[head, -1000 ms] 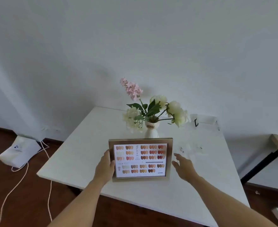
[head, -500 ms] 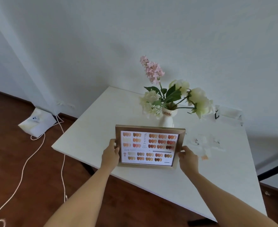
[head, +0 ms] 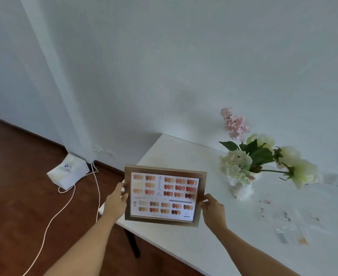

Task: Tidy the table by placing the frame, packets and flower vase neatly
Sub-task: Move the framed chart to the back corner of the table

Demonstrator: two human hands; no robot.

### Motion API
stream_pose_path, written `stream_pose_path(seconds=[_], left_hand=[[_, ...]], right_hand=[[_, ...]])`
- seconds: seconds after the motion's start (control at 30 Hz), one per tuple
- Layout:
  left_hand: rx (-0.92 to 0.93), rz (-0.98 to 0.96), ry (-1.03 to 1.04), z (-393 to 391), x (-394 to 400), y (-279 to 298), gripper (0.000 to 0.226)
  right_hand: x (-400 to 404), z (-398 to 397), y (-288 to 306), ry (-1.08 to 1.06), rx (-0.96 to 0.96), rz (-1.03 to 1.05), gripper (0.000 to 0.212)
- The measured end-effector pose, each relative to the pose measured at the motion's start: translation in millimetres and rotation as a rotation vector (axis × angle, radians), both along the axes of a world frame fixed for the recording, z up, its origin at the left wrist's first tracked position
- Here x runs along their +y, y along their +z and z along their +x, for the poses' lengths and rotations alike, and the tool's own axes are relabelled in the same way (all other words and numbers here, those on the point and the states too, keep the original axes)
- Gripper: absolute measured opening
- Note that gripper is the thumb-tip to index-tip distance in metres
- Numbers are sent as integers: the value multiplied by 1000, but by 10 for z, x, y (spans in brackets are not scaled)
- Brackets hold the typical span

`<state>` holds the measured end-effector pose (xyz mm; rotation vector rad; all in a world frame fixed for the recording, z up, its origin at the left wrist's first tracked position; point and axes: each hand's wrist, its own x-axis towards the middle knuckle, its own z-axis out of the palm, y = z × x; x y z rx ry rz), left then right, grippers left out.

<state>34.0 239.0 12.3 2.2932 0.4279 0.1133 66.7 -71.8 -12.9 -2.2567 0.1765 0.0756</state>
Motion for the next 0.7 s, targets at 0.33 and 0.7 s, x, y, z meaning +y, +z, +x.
stream_pose_path(seconds=[0.33,0.7], left_hand=[[-39,-2,-34,978,771,225,26],[-78,-12,-38,2265,688,294,26]], right_hand=[[762,972,280,-75,-33,4,20],[861,2184,475,-196,-62,-14,24]])
